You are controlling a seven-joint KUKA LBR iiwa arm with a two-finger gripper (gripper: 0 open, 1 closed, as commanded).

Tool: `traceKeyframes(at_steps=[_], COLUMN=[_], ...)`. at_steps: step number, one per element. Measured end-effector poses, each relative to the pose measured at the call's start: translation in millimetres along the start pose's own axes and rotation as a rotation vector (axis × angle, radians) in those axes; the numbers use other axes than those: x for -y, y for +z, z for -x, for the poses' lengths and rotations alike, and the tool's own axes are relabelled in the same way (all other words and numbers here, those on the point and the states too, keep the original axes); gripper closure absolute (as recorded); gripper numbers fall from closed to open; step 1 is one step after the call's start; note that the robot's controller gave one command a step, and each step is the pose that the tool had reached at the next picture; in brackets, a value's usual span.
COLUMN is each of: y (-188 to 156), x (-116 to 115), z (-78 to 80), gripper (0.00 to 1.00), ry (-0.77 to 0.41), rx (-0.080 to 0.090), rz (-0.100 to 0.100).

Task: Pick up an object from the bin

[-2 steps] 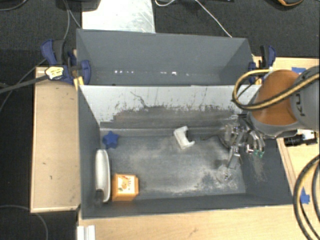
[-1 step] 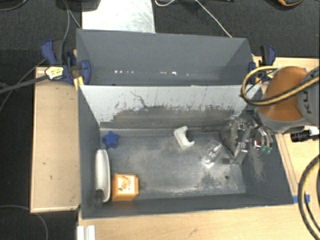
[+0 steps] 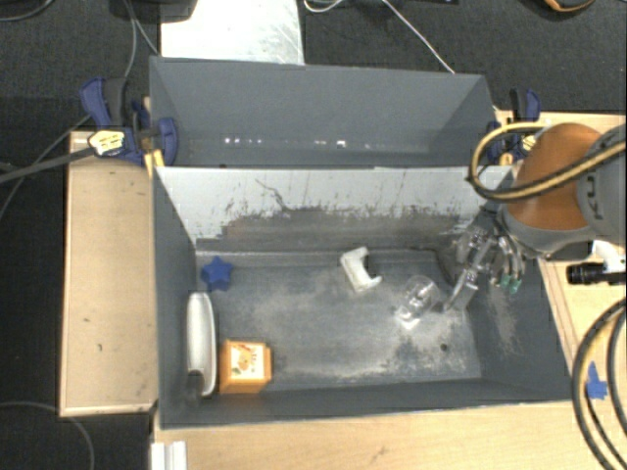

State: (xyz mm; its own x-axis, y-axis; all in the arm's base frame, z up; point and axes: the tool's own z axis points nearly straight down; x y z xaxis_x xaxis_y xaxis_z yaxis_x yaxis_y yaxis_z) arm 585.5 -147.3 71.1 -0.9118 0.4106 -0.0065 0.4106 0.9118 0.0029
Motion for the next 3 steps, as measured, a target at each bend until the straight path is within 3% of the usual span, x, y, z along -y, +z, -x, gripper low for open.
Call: traceKeyframes(at_steps=[1,2,3], y=[-2.3,-2.0,-2.0], x=[2.9,-1.8,-1.9], z=[-7.1,1.0,1.0], gripper=[0.00,1.00,1.00], ry=[-0.183,-0.003,-0.003], rx=[0.008,0.003,0.003], rz=[0.001,0.003,0.003])
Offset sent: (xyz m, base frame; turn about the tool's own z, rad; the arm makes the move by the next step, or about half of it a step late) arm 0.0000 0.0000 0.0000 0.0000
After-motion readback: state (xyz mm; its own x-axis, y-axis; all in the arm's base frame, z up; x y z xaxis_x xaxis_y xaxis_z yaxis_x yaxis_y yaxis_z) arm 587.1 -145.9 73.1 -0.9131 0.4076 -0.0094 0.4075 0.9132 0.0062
